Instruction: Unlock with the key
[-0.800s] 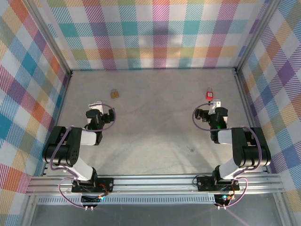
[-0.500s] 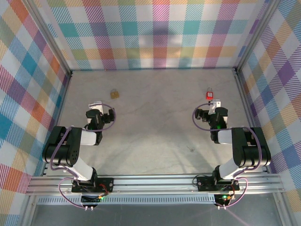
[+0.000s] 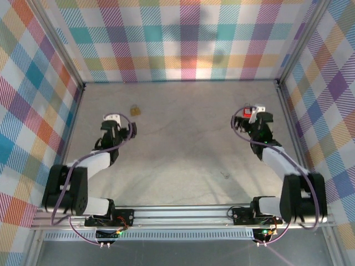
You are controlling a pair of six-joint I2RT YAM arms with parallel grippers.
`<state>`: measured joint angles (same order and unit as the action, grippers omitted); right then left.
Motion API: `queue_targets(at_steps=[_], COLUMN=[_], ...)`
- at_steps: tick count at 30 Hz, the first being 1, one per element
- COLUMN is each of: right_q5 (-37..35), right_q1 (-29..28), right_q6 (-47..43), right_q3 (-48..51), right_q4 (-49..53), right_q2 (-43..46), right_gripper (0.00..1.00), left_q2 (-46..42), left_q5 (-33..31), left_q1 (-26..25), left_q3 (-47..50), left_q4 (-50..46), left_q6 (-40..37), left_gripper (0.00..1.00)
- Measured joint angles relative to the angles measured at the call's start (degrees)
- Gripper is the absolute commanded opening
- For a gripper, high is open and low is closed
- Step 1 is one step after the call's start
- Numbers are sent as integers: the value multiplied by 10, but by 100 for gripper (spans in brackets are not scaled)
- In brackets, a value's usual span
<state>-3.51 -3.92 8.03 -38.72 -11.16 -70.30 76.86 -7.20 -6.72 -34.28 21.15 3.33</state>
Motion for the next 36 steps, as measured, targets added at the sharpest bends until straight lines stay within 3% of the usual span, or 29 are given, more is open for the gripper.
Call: queue_targets(at_steps=[5, 9, 14, 17, 22, 28, 36], right_q5=[38, 49, 45, 40, 40, 41, 51], right_q1=[-89, -175, -196, -197, -197, -197, -197], right_q6=[78, 115, 184, 229, 271, 298, 319], right_q3=[-82, -95, -35, 17, 46, 75, 96], right_q4=[204, 353, 473, 507, 517, 503, 491], right_q2=[139, 154, 131, 135, 134, 127, 112], right_gripper=[99, 86, 71, 60, 44, 38, 39], left_q2=[-96, -106, -54, -25, -4, 15, 23], left_q5=[30, 71, 85, 87, 86, 80, 61], left_q1=[-99, -215, -337, -384, -428, -452, -463], left_q3=[-138, -174, -165, -158, -157, -157, -157], left_q4=[-167, -238, -304, -320, -315, -311, -311], left_q6=[122, 212, 297, 329, 360, 379, 385], left_gripper=[100, 100, 98, 98, 97, 96, 95])
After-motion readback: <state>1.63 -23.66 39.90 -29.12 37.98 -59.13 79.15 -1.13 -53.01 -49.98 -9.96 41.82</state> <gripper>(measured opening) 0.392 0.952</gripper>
